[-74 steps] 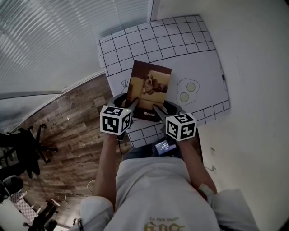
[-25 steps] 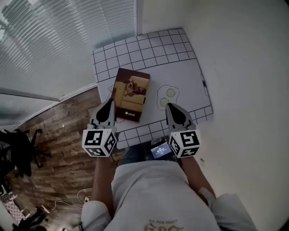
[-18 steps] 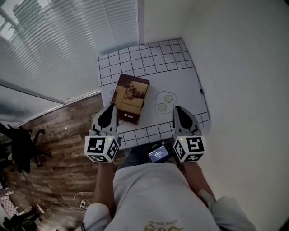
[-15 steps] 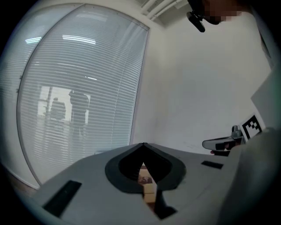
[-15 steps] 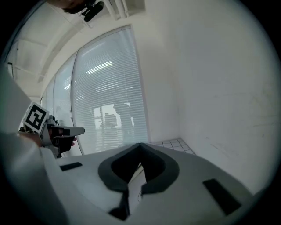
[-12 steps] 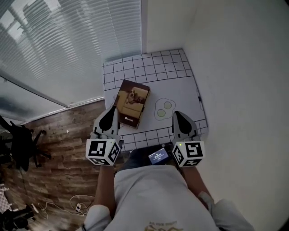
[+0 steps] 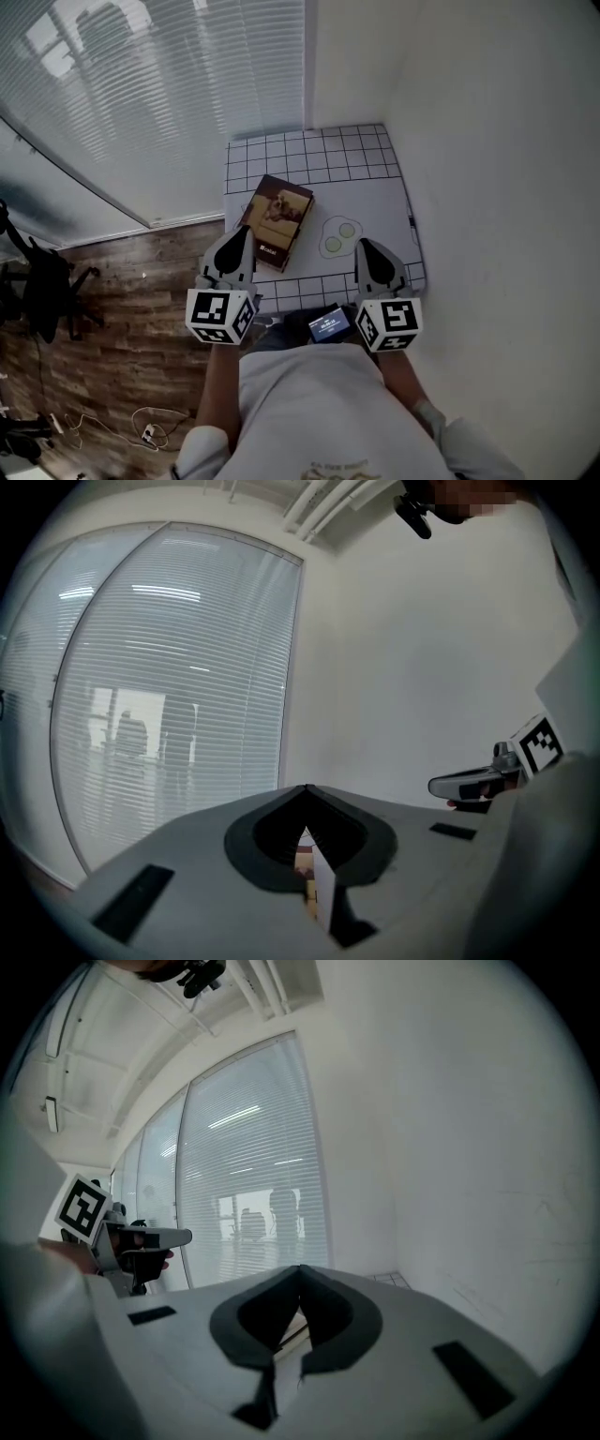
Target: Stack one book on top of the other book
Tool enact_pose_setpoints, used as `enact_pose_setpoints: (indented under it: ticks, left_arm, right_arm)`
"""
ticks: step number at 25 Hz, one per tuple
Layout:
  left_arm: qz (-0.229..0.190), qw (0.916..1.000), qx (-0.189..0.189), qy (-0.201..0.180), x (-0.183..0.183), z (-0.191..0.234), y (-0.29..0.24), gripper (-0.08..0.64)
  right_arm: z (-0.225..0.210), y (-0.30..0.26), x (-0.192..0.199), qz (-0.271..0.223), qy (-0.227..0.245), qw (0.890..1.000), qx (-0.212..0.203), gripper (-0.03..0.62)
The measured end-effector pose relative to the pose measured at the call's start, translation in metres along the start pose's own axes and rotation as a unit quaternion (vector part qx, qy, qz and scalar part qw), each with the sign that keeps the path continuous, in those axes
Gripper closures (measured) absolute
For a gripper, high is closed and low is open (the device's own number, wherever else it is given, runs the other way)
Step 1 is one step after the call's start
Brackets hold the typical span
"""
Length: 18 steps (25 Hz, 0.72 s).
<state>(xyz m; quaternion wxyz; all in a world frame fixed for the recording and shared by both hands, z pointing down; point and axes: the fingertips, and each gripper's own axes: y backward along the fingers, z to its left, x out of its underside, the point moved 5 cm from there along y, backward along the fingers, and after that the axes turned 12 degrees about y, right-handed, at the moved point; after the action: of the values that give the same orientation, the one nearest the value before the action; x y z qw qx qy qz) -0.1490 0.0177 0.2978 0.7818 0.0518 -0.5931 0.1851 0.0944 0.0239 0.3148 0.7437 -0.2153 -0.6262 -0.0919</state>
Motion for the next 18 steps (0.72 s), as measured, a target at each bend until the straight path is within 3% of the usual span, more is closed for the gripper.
enact_pose_setpoints:
  ticks: [18]
  left_arm:
    - [0.004, 1.0000, 0.000, -0.001, 0.007, -0.017, 0.004, 0.552]
  right_arm:
    - [-0.010, 0.012, 0.005, -0.003, -0.009, 1.000, -0.003, 0.584]
